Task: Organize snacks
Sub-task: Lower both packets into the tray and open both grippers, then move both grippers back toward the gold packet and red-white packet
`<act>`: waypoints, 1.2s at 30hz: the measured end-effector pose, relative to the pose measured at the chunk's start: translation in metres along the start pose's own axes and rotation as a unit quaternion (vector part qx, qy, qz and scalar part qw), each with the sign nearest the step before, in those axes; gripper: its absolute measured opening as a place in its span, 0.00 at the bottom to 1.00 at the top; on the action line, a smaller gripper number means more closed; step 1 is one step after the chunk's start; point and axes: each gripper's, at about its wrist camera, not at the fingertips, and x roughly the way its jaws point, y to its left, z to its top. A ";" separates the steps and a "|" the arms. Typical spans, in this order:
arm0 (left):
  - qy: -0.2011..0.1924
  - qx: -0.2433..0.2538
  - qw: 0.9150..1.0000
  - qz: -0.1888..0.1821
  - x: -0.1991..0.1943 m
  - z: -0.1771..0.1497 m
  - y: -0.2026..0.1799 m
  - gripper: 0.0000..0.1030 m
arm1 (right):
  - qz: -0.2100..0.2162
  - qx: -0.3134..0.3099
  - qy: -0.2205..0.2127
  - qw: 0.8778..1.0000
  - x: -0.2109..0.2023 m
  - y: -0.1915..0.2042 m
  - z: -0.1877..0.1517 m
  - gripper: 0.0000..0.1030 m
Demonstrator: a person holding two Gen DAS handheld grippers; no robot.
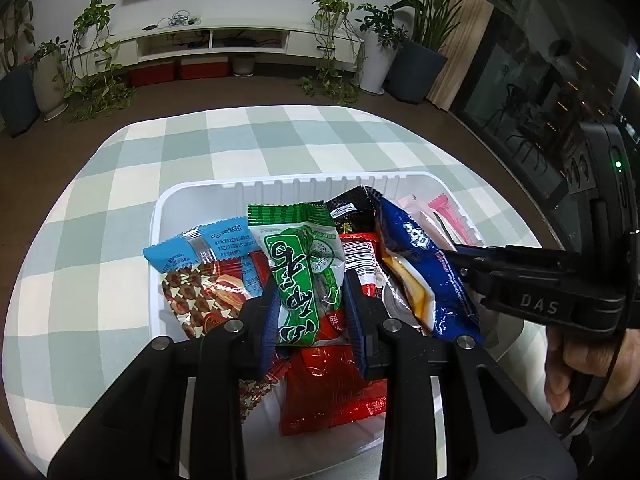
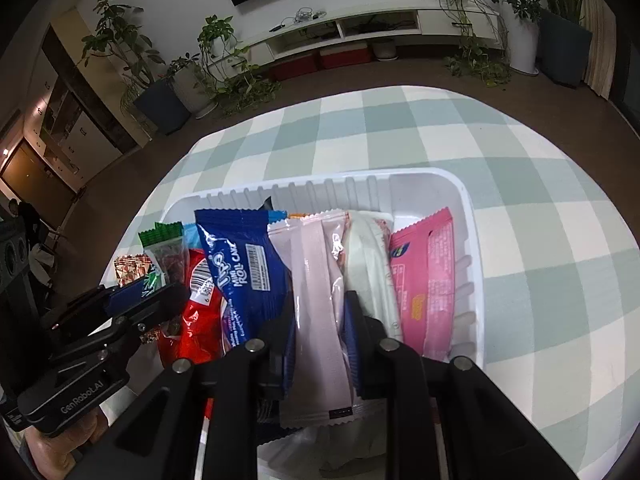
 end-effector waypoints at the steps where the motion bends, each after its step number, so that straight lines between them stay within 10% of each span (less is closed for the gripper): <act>1: 0.001 -0.002 1.000 0.000 -0.001 0.001 0.001 0.28 | 0.001 0.002 -0.002 1.000 -0.001 0.000 0.000 0.23; 14: -0.006 -0.013 1.000 0.020 -0.017 -0.001 0.003 0.50 | 0.007 0.002 -0.034 0.999 -0.030 0.005 0.009 0.33; 23: -0.037 -0.018 0.999 0.018 -0.064 -0.018 -0.009 0.70 | 0.023 0.003 -0.077 0.997 -0.089 -0.001 -0.008 0.63; 28: -0.043 0.017 0.999 -0.020 -0.096 -0.051 -0.040 0.92 | 0.050 0.021 -0.095 0.994 -0.126 -0.020 -0.043 0.79; 36: 0.028 0.040 0.997 -0.066 -0.112 -0.132 -0.110 0.94 | 0.045 0.084 -0.096 0.991 -0.163 -0.066 -0.139 0.82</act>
